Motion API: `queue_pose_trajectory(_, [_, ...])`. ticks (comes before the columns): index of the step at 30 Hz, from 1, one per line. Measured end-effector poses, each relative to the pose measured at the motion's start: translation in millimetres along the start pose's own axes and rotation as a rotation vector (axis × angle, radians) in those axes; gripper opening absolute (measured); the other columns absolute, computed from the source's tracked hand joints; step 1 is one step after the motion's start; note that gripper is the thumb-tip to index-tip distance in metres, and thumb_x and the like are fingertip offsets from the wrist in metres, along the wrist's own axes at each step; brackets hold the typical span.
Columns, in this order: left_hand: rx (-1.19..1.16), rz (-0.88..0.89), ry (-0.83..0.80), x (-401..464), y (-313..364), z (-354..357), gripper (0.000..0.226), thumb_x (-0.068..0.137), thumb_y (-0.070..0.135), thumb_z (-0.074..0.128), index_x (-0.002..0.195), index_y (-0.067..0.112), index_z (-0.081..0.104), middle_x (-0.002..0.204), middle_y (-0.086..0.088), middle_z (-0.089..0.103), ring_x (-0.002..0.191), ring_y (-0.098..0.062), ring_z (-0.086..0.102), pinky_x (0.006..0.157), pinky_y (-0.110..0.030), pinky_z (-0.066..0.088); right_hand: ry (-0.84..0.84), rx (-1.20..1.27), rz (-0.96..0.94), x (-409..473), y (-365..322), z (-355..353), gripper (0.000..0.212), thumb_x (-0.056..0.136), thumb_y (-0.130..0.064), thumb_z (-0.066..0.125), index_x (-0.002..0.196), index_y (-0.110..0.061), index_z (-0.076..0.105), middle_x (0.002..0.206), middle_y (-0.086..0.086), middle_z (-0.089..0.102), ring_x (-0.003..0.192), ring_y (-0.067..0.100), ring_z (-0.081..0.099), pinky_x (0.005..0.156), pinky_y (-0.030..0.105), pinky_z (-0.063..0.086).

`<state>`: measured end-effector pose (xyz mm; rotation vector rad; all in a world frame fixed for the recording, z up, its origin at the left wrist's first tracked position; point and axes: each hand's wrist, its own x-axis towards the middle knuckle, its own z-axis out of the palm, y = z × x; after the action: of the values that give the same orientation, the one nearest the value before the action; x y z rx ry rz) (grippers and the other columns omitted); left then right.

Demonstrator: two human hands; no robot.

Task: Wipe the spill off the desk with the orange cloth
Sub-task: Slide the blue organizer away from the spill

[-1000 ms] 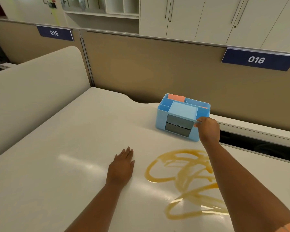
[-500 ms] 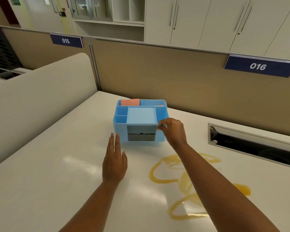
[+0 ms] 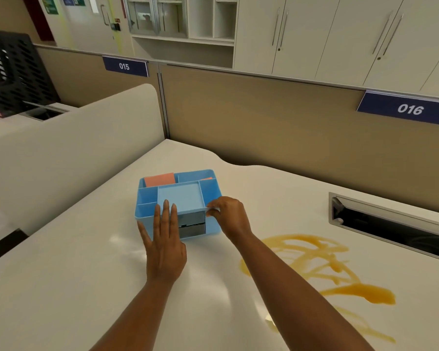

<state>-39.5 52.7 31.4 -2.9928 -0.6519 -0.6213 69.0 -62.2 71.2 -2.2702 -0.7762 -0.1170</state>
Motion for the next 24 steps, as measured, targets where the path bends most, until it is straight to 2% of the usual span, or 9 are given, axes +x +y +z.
queue_pose_trajectory(6, [-0.019, 0.036, 0.001, -4.8, -7.1, -0.9, 0.082, 0.058, -0.001, 0.072, 0.134, 0.004, 0.041, 0.139, -0.022, 0.047, 0.130, -0.040, 0.040, 0.101, -0.067, 0.029, -0.015, 0.008, -0.001, -7.7, -6.1, 13.3, 0.015, 0.084, -0.008, 0.061, 0.094, -0.003, 0.072, 0.099, 0.017, 0.071, 0.094, 0.029, 0.064, 0.080, 0.032, 0.050])
queue_pose_trajectory(10, [-0.055, 0.042, 0.000, -5.7, -5.4, -4.2, 0.078, 0.059, -0.004, 0.071, 0.132, 0.003, 0.043, 0.136, -0.023, 0.049, 0.130, -0.041, 0.041, 0.102, -0.067, 0.029, -0.034, 0.016, 0.029, -7.7, -4.9, 14.8, 0.016, 0.086, -0.009, 0.060, 0.097, -0.003, 0.070, 0.104, 0.017, 0.069, 0.098, 0.028, 0.062, 0.084, 0.031, 0.049])
queue_pose_trajectory(12, [-0.090, 0.019, -0.036, -5.7, -4.8, -8.6, 0.076, 0.069, -0.002, 0.064, 0.138, 0.007, 0.034, 0.144, -0.020, 0.040, 0.137, -0.038, 0.030, 0.109, -0.065, 0.018, -0.067, -0.007, 0.036, -8.5, -6.2, 15.1, 0.019, 0.088, -0.008, 0.057, 0.102, -0.002, 0.068, 0.108, 0.018, 0.067, 0.102, 0.028, 0.060, 0.086, 0.031, 0.048])
queue_pose_trajectory(15, [-0.103, 0.003, -0.121, -5.1, -5.0, -9.8, 0.076, 0.082, 0.008, 0.051, 0.145, 0.015, 0.009, 0.156, -0.011, 0.015, 0.145, -0.029, 0.004, 0.115, -0.056, -0.003, -0.103, -0.084, 0.009, -14.9, -7.7, 15.4, 0.025, 0.090, -0.004, 0.050, 0.111, -0.004, 0.062, 0.116, 0.017, 0.062, 0.107, 0.030, 0.056, 0.088, 0.035, 0.047])
queue_pose_trajectory(17, [-0.084, 0.008, -0.165, -3.9, -6.7, -10.9, 0.077, 0.084, 0.014, 0.049, 0.145, 0.015, 0.001, 0.157, -0.008, 0.007, 0.145, -0.027, -0.001, 0.115, -0.056, -0.005, -0.124, -0.133, -0.013, -21.5, -9.9, 14.9, 0.033, 0.090, -0.003, 0.048, 0.123, -0.005, 0.054, 0.127, 0.017, 0.055, 0.117, 0.030, 0.050, 0.096, 0.036, 0.043])
queue_pose_trajectory(20, [-0.052, 0.014, -0.210, -1.6, -8.1, -15.5, 0.079, 0.085, 0.018, 0.049, 0.145, 0.015, -0.002, 0.158, -0.007, 0.001, 0.145, -0.026, -0.003, 0.115, -0.056, -0.004, -0.113, -0.220, -0.064, -33.6, -12.0, 11.3, 0.049, 0.091, -0.002, 0.047, 0.138, -0.006, 0.036, 0.144, 0.015, 0.041, 0.132, 0.028, 0.037, 0.111, 0.033, 0.029])
queue_pose_trajectory(22, [-0.050, 0.013, -0.236, -1.2, -8.6, -17.8, 0.078, 0.085, 0.018, 0.049, 0.144, 0.015, -0.002, 0.158, -0.006, 0.000, 0.145, -0.026, -0.003, 0.115, -0.056, -0.002, -0.082, -0.253, -0.042, -44.3, -11.5, 2.8, 0.052, 0.092, -0.001, 0.045, 0.141, -0.009, 0.030, 0.149, 0.011, 0.036, 0.137, 0.024, 0.031, 0.114, 0.030, 0.024])
queue_pose_trajectory(24, [-0.040, 0.018, -0.254, -2.1, -9.5, -19.9, 0.079, 0.085, 0.019, 0.049, 0.144, 0.015, -0.003, 0.158, -0.006, -0.001, 0.145, -0.026, -0.003, 0.115, -0.057, -0.001, -0.059, -0.278, 0.001, -55.6, -7.7, -10.0, 0.052, 0.093, -0.002, 0.043, 0.142, -0.013, 0.030, 0.149, 0.008, 0.035, 0.137, 0.023, 0.031, 0.113, 0.030, 0.024])
